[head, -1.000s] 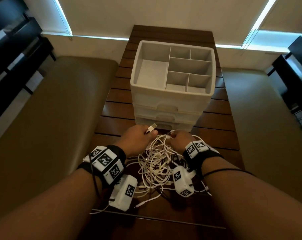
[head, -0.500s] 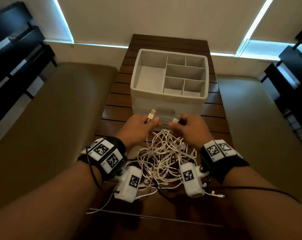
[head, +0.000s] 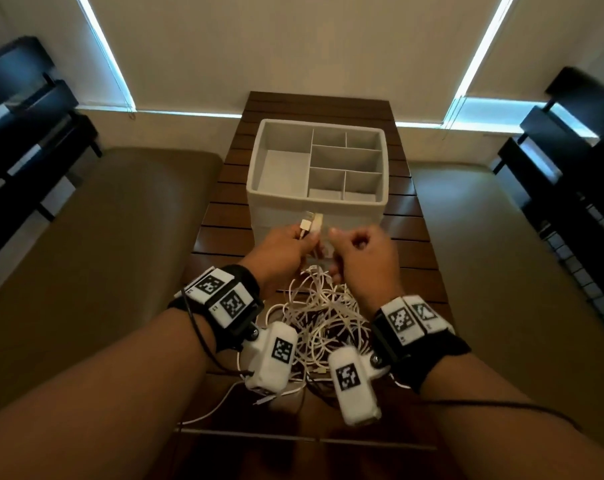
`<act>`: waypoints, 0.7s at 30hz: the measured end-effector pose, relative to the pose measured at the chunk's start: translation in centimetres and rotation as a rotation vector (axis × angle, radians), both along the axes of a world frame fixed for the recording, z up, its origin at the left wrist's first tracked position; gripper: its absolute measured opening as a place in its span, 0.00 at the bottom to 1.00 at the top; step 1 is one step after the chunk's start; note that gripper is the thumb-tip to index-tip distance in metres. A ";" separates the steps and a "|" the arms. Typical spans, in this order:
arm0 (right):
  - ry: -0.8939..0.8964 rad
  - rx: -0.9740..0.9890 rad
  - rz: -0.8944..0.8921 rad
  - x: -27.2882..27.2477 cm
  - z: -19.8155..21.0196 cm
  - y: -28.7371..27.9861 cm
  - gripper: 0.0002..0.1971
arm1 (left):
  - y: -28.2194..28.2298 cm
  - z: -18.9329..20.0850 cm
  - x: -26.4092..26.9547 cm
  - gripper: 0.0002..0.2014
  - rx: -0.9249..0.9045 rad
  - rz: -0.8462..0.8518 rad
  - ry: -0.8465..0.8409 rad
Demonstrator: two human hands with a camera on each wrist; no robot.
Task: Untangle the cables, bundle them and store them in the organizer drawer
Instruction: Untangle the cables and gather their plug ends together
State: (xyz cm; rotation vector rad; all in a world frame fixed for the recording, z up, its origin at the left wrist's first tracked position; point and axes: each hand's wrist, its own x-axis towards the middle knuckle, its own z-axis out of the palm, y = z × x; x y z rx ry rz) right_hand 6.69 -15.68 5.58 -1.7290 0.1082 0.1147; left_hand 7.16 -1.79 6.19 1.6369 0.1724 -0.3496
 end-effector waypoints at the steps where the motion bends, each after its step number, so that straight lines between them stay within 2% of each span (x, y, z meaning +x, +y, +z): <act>1: 0.063 0.008 0.081 -0.6 -0.4 0.2 0.08 | 0.1 0.2 0.3 0.13 -0.007 0.041 0.021; 3: 0.117 -0.115 0.328 -1.9 -1.9 0.8 0.12 | 0.2 0.6 0.9 0.14 -0.021 0.071 0.047; 5: -0.006 -0.365 0.511 -2.8 -3.1 1.5 0.15 | -0.1 1.2 1.4 0.14 -0.011 0.064 0.042; 6: -0.082 -0.466 0.584 -3.0 -3.6 1.8 0.12 | -0.2 1.4 1.6 0.14 0.018 0.061 0.032; 8: -0.156 -0.534 0.733 -3.5 -3.9 2.4 0.02 | -0.3 1.7 2.0 0.15 0.067 0.061 0.015; 10: -0.274 -0.611 0.796 -3.6 -4.5 2.6 0.06 | -0.1 2.0 2.4 0.15 0.081 0.083 0.013; 12: -0.346 -0.700 0.726 -3.0 -5.0 2.6 0.05 | 0.4 2.1 2.8 0.15 0.087 0.114 0.004; 13: -0.327 -0.685 0.649 -2.7 -5.0 2.5 0.06 | 0.5 2.3 3.0 0.15 0.081 0.125 0.002; 16: -0.205 -0.494 0.252 -1.5 -5.0 2.3 0.09 | 0.9 2.9 3.5 0.15 0.046 0.133 0.008; 18: -0.120 -0.391 0.062 -1.1 -4.5 2.6 0.10 | 1.0 3.1 3.8 0.15 0.038 0.138 0.012; 21: -0.079 -0.360 -0.013 -1.0 -3.9 3.0 0.16 | 0.8 3.1 4.0 0.14 0.049 0.143 0.023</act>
